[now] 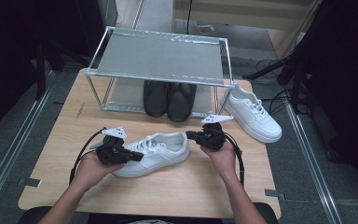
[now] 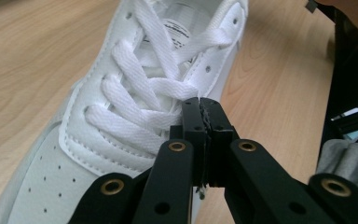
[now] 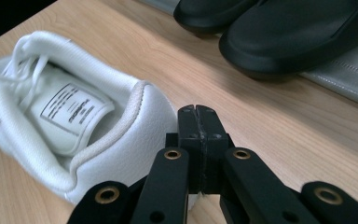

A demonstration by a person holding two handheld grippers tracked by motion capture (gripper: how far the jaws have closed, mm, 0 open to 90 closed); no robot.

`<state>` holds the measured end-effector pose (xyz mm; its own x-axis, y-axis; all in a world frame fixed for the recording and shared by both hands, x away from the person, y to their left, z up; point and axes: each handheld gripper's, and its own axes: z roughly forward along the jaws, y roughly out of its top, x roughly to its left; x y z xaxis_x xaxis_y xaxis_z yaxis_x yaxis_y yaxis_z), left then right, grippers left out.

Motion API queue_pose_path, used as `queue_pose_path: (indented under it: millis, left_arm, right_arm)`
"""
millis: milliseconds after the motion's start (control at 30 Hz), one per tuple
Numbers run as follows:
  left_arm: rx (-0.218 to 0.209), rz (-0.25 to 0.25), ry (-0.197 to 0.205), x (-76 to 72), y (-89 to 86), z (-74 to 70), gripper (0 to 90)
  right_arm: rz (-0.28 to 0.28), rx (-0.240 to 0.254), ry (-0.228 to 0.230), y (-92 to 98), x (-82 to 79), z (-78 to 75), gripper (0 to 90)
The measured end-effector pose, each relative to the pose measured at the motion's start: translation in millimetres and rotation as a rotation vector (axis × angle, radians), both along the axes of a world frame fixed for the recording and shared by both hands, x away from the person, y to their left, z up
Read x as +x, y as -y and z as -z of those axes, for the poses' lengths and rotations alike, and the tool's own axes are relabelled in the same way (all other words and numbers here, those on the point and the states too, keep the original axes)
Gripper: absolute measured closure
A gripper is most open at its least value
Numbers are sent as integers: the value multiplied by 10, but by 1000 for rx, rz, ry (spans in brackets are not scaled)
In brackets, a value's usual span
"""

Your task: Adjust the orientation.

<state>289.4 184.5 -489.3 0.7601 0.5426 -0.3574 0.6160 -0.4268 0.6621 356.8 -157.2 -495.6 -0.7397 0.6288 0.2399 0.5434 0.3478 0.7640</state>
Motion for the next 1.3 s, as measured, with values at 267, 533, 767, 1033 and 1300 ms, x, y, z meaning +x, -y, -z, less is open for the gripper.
queue_pose_path:
  millis: [267,533,767,1033,1300]
  left_arm:
    - [11,-29,10,118,-107,-10,900]
    - [35,-58,43,224,-194,-21,900]
    - [50,-71,64,230,-216,-43,900]
    - [20,-107,82,117,-276,-98,900]
    - [34,-147,70,-13,-365,-53,899]
  right_arm:
    - [-14,-6,-1,10,-133,-2,900]
    - [-39,6,-17,-15,-311,7,900]
    - [-70,-8,5,-59,-358,-6,900]
    - [-45,5,-14,-64,-204,7,900]
    - [-63,15,-28,-164,-35,6,900]
